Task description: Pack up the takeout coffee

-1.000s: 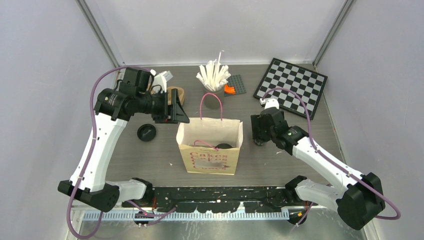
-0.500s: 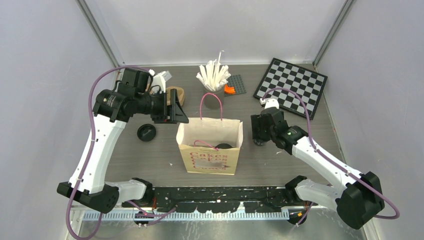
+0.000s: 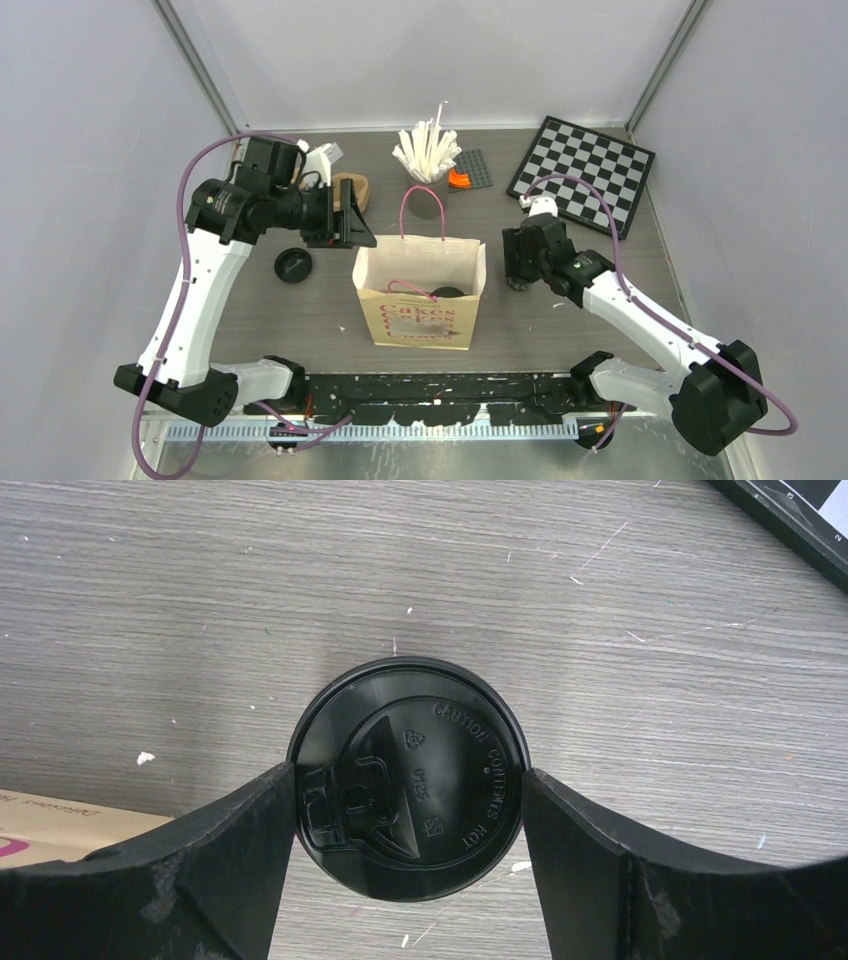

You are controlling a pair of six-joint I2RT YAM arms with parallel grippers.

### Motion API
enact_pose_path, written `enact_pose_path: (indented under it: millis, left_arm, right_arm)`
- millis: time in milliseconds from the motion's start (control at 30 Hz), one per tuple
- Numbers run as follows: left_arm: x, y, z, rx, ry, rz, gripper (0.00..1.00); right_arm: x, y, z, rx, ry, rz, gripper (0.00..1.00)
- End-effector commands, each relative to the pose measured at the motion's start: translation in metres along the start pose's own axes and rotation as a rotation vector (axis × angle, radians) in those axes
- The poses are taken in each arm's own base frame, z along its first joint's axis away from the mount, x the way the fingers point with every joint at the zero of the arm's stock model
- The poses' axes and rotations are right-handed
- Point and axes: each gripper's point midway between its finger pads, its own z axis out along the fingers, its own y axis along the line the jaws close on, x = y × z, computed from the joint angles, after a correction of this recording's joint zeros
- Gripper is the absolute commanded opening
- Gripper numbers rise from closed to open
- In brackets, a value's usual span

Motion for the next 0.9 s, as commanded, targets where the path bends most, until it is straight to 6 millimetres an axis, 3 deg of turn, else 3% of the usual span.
enact_pose_path:
  millis: [0, 300, 433, 533, 733, 867]
  left_arm:
    - [0.005, -0.002, -0.014, -0.022, -0.015, 0.017, 0.61]
    - [0.013, 0.002, -0.019, -0.051, -0.010, -0.012, 0.61]
    - [0.014, 0.004, -0.014, -0.042, -0.019, -0.033, 0.60]
    - [0.015, 0.005, -0.009, -0.031, -0.028, -0.053, 0.59]
    - [0.019, 0.022, -0.004, -0.097, -0.023, -0.046, 0.58]
    - [0.019, 0.019, 0.002, -0.070, -0.006, -0.042, 0.55]
  right_arm:
    - [-0.008, -0.005, -0.007, 0.031, 0.026, -0.007, 0.77]
    - [-0.067, -0.010, -0.058, 0.042, -0.003, 0.005, 0.72]
    - [-0.104, -0.006, -0.096, -0.007, -0.045, 0.029, 0.71]
    - [-0.140, -0.002, -0.139, -0.070, -0.112, 0.067, 0.70]
    - [-0.175, 0.018, -0.202, -0.266, -0.189, 0.110, 0.70]
    - [-0.186, 0.052, -0.234, -0.479, -0.191, 0.147, 0.70]
